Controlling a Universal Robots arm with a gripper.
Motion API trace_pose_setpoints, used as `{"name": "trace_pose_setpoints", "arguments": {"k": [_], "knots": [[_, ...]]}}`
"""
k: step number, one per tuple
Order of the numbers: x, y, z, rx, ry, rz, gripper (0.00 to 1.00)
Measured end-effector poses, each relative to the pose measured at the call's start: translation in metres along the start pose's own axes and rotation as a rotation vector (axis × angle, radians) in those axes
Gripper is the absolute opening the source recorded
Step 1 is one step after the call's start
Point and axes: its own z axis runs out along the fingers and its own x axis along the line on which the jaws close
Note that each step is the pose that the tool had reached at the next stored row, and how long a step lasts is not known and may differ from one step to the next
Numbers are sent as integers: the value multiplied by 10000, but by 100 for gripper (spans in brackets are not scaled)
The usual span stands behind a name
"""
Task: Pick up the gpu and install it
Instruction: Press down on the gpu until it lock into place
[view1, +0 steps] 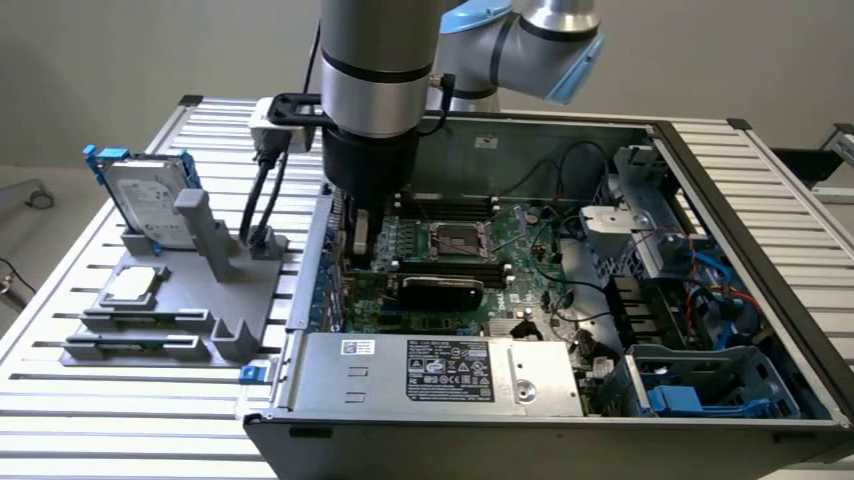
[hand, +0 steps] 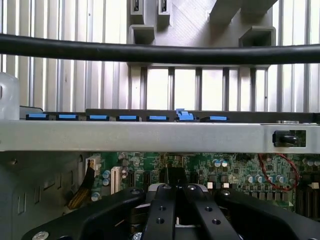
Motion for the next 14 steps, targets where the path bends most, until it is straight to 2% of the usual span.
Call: {"name": "trace_pose_setpoints", "arguments": {"k": [3, 8, 14], "knots": [[0, 1, -7, -11, 19, 45, 11], [0, 6, -12, -13, 152, 127, 11], [0, 22, -23, -29, 182, 182, 11]]}}
